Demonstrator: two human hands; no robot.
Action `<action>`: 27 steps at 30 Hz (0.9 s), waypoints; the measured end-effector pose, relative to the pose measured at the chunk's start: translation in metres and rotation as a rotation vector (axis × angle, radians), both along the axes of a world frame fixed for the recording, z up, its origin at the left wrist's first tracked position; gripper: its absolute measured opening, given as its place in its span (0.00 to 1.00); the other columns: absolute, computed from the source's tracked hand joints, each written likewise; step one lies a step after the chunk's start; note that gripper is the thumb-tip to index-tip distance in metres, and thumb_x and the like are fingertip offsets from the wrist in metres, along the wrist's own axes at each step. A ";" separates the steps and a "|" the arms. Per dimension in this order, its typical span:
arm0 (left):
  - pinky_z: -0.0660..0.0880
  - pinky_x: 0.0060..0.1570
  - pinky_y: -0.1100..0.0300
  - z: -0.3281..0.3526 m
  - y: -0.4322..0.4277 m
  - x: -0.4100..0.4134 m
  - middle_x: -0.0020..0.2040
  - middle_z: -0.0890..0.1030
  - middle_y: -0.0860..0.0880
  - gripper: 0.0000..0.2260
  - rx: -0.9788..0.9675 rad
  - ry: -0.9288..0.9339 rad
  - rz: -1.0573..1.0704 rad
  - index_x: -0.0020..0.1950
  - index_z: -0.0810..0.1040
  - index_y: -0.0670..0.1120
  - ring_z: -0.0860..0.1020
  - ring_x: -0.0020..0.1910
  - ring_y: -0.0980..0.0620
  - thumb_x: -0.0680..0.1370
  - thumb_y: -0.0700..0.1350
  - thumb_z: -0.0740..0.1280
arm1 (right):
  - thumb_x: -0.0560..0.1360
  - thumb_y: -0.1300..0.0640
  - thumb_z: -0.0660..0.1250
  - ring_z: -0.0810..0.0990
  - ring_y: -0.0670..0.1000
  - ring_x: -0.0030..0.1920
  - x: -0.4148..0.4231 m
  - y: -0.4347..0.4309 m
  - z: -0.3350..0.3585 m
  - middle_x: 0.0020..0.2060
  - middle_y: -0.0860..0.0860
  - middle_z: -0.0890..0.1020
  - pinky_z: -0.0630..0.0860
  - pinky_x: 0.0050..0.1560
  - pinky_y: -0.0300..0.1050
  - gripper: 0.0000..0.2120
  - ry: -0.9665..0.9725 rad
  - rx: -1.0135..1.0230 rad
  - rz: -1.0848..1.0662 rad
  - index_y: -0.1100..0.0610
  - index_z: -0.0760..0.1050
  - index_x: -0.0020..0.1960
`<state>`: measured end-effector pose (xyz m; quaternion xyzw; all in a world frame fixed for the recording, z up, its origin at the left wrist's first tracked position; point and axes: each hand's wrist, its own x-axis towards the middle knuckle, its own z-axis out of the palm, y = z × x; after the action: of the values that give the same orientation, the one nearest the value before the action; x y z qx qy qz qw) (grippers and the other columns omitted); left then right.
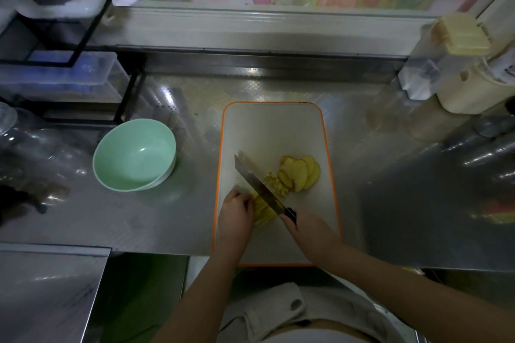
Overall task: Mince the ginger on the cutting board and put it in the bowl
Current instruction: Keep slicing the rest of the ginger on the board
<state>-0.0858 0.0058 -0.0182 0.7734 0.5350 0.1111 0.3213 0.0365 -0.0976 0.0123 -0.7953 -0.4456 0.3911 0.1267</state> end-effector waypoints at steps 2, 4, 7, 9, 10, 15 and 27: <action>0.65 0.44 0.67 -0.001 0.001 0.000 0.52 0.77 0.45 0.10 0.002 0.010 -0.009 0.55 0.81 0.41 0.76 0.49 0.48 0.78 0.39 0.62 | 0.81 0.47 0.54 0.71 0.48 0.33 -0.002 0.002 -0.003 0.31 0.46 0.70 0.67 0.36 0.43 0.13 -0.004 -0.017 -0.017 0.54 0.68 0.43; 0.65 0.43 0.67 0.000 0.001 0.000 0.52 0.77 0.44 0.11 0.008 0.019 -0.012 0.55 0.81 0.41 0.76 0.49 0.47 0.78 0.39 0.62 | 0.81 0.47 0.54 0.71 0.50 0.34 -0.004 0.004 -0.004 0.31 0.47 0.69 0.66 0.35 0.43 0.13 -0.015 -0.029 -0.021 0.55 0.67 0.44; 0.64 0.41 0.68 0.000 0.001 0.001 0.52 0.77 0.45 0.11 0.018 0.025 -0.019 0.55 0.81 0.41 0.76 0.48 0.47 0.77 0.38 0.62 | 0.81 0.49 0.53 0.71 0.49 0.35 -0.007 0.009 -0.005 0.33 0.48 0.70 0.64 0.35 0.42 0.11 -0.027 -0.044 0.019 0.55 0.66 0.45; 0.62 0.40 0.68 0.001 0.001 0.001 0.52 0.77 0.44 0.11 0.016 0.023 -0.016 0.55 0.81 0.40 0.76 0.48 0.48 0.77 0.38 0.62 | 0.82 0.50 0.53 0.72 0.49 0.38 -0.008 0.010 -0.006 0.37 0.51 0.72 0.64 0.37 0.41 0.11 -0.038 -0.052 0.021 0.55 0.66 0.45; 0.62 0.40 0.69 0.001 0.001 0.001 0.52 0.77 0.44 0.11 0.015 0.023 -0.018 0.54 0.81 0.40 0.76 0.48 0.48 0.77 0.38 0.62 | 0.81 0.50 0.54 0.72 0.49 0.39 -0.008 0.009 -0.009 0.37 0.51 0.72 0.64 0.37 0.41 0.11 -0.040 -0.052 0.010 0.55 0.66 0.44; 0.62 0.39 0.68 -0.001 0.001 0.001 0.49 0.76 0.44 0.10 0.021 0.024 -0.030 0.52 0.81 0.40 0.75 0.47 0.48 0.77 0.39 0.62 | 0.81 0.50 0.56 0.67 0.43 0.29 0.004 0.007 -0.015 0.30 0.45 0.68 0.61 0.26 0.36 0.13 0.010 -0.025 -0.028 0.54 0.67 0.39; 0.64 0.61 0.58 -0.015 -0.017 -0.002 0.63 0.66 0.43 0.33 0.043 0.167 -0.175 0.67 0.65 0.41 0.65 0.61 0.47 0.70 0.58 0.69 | 0.81 0.51 0.57 0.75 0.52 0.39 0.022 0.018 -0.013 0.39 0.56 0.78 0.68 0.40 0.45 0.14 0.048 0.104 -0.025 0.60 0.73 0.47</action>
<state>-0.0878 -0.0107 -0.0333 0.8306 0.4876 0.0293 0.2674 0.0586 -0.0798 -0.0005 -0.7835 -0.4520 0.3849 0.1834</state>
